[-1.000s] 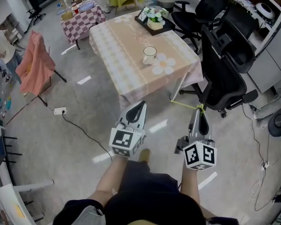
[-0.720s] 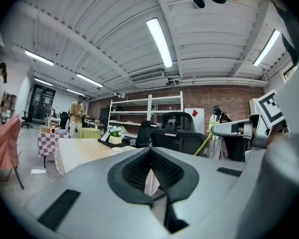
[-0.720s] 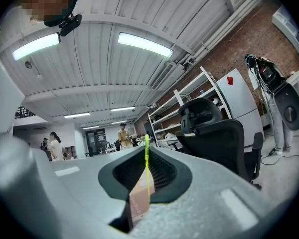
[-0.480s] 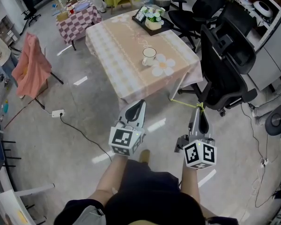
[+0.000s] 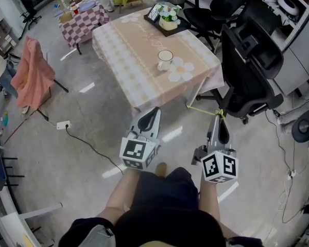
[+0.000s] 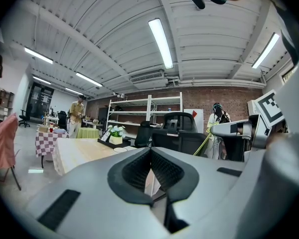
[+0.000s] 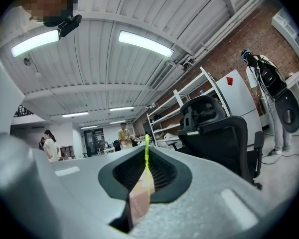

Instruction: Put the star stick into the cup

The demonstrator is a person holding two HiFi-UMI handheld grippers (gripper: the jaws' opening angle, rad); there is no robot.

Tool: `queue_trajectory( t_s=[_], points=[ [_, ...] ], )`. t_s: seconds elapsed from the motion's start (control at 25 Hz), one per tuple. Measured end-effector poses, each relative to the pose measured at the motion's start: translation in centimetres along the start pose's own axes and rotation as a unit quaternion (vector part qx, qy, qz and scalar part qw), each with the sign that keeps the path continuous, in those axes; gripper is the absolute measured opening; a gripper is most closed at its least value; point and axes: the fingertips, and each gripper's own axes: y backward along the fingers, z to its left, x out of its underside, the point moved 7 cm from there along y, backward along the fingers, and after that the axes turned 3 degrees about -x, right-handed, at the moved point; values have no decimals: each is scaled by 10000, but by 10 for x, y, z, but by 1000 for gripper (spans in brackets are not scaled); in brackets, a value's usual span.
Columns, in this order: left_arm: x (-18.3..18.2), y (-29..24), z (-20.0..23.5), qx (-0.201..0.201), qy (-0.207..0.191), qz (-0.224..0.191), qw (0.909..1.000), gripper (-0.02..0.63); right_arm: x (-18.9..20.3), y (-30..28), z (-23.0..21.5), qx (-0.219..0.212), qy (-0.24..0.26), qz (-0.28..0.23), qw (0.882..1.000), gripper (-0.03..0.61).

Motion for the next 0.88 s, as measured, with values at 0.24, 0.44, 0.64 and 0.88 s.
queue_trajectory(
  t_s=[0.24,0.44,0.64,0.88],
  points=[
    [5,0,-5,81,15,42,10000,12,1,5,0,20,25,54,10000,17],
    [8,-2,-8,104,-14,149,9998,12,5,7,-6,94,-7,129,9999,17],
    [13,-10,-4,55,-1,197,9998,11,9,-7,-8,2,-17,176,9998,17],
    [9,-30,7,-75,21,181,9998,12,7,-36,-12,-136,-17,192,9997,18]
  ],
)
